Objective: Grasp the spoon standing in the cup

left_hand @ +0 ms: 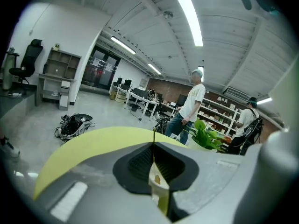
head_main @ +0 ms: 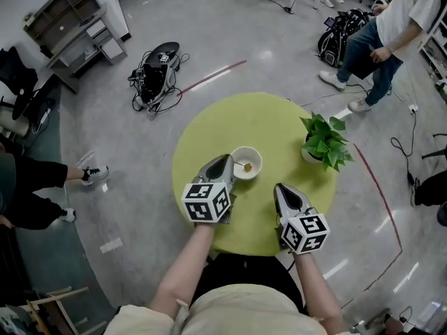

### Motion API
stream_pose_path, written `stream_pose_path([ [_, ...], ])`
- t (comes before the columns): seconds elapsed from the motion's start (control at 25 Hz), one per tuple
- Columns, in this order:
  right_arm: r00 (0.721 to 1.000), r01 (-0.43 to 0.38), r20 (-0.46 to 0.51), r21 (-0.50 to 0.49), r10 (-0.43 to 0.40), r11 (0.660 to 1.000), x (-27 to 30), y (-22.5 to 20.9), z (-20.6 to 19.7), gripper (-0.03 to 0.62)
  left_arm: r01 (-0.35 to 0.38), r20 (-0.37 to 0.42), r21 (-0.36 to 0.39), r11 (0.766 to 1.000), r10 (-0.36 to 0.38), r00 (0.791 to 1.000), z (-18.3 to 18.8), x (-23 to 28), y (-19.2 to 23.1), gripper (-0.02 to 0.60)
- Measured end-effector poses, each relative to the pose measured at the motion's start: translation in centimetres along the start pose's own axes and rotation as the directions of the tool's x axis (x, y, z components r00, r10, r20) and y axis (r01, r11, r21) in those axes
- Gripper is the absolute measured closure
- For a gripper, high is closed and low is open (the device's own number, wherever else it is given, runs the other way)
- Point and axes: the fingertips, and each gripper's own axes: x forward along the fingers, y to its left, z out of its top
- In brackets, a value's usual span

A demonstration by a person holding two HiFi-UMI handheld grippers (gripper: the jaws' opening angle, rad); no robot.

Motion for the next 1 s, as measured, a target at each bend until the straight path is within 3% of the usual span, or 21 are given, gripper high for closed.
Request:
stream_pose_path([
  [1.0, 0.999, -0.021, 0.047, -0.033, 0.022, 0.999, -2.0, 2.1, 0.8, 0.592, 0.007, 0.165, 0.021, 1.000, -0.010, 0.986, 4.3, -6.1, -1.6, 0.575],
])
